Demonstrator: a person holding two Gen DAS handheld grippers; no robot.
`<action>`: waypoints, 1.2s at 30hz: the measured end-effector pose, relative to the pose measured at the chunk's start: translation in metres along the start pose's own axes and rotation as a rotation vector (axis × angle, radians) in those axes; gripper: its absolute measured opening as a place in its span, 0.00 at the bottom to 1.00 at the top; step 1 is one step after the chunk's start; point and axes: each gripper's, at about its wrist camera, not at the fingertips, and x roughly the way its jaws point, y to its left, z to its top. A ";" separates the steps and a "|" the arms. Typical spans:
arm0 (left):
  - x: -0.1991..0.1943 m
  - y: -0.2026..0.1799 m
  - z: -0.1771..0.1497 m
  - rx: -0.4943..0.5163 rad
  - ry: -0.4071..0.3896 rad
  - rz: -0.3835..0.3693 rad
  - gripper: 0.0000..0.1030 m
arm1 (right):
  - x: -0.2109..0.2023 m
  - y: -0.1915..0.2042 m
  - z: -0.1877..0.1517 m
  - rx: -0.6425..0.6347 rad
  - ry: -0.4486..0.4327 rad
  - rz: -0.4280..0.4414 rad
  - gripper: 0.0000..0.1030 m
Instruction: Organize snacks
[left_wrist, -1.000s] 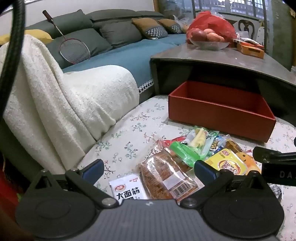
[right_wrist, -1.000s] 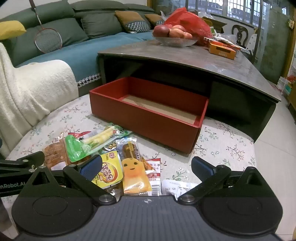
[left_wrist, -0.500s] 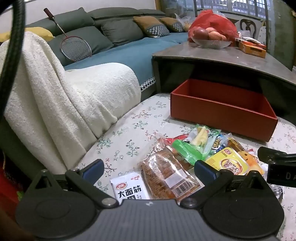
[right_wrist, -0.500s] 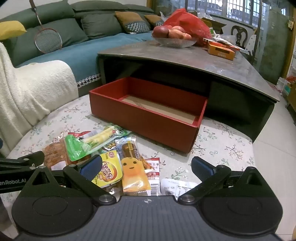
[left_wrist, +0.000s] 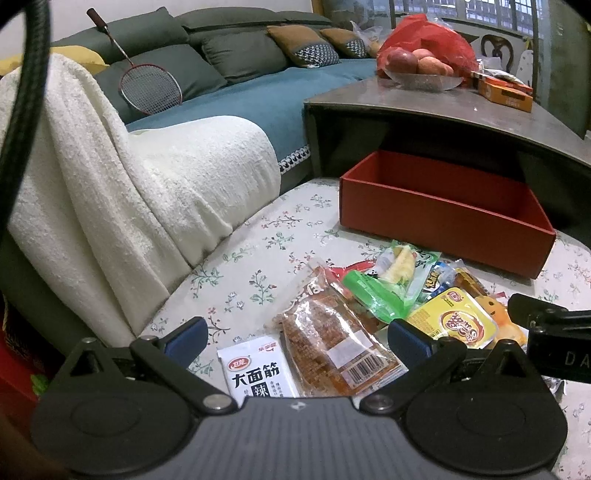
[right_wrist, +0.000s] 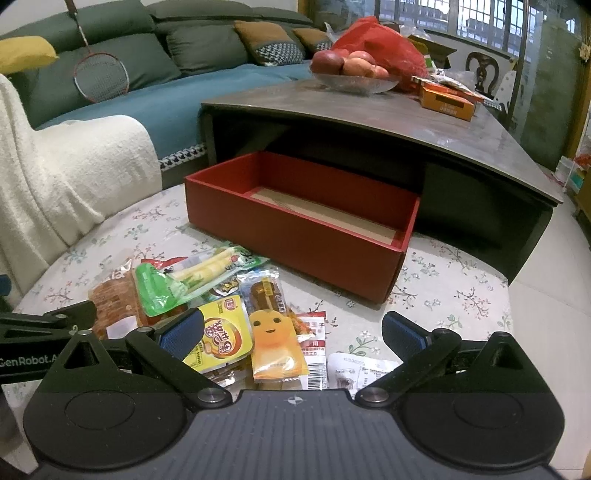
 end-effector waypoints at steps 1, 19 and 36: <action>0.000 -0.001 0.000 0.002 0.000 -0.001 0.96 | 0.000 0.000 0.000 0.000 0.000 0.002 1.00; 0.000 -0.002 0.000 0.006 0.007 -0.004 0.96 | -0.001 0.003 -0.001 -0.007 0.004 0.013 1.00; 0.002 0.000 0.000 0.010 0.021 -0.002 0.96 | 0.002 0.005 -0.002 -0.010 0.018 0.021 1.00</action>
